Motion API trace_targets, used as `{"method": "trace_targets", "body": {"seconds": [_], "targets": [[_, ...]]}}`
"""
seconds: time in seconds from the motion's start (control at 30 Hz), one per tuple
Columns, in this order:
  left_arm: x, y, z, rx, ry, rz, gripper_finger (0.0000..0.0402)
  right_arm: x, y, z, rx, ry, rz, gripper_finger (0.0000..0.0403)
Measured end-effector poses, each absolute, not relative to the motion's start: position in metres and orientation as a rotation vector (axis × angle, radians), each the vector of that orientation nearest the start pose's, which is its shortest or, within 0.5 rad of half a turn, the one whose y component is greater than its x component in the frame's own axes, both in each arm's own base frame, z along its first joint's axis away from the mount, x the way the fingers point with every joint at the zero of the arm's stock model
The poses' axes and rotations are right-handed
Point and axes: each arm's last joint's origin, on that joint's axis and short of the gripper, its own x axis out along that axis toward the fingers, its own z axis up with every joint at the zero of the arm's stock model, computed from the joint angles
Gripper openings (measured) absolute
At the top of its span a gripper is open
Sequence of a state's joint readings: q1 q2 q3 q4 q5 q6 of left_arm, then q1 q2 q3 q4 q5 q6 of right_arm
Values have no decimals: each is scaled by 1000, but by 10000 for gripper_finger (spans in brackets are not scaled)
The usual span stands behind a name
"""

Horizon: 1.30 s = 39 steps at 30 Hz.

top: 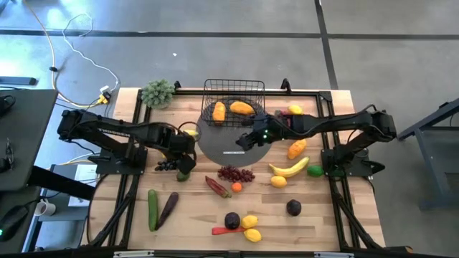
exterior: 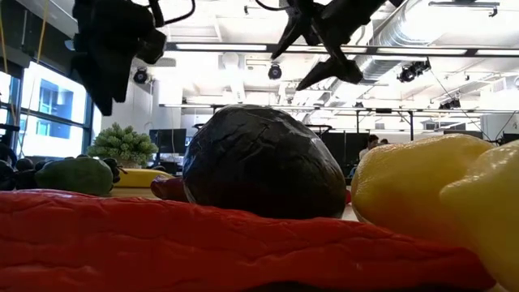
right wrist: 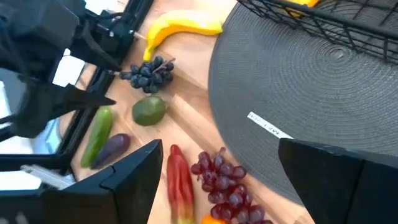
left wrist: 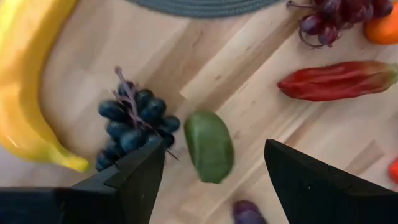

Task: Build produce basket
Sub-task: Put the left green lime into the black wire basket

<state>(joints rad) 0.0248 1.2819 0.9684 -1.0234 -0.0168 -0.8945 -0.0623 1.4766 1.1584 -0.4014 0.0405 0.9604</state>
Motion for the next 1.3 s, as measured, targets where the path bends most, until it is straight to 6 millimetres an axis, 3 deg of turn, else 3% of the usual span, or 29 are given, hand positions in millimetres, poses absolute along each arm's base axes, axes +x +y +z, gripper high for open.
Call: {"method": "trace_targets", "body": {"seconds": [0.23, 0.5, 1.3], "targets": [[220, -21, 242, -820, 1199, 694, 264, 298, -26, 306, 856, 594, -387, 300], [228, -35, 229, -846, 1174, 820, 264, 284, -25, 320, 779, 576, -348, 300], [257, -48, 161, -798, 1340, 1029, 264, 274, -23, 314, 717, 696, -340, 300]]}}
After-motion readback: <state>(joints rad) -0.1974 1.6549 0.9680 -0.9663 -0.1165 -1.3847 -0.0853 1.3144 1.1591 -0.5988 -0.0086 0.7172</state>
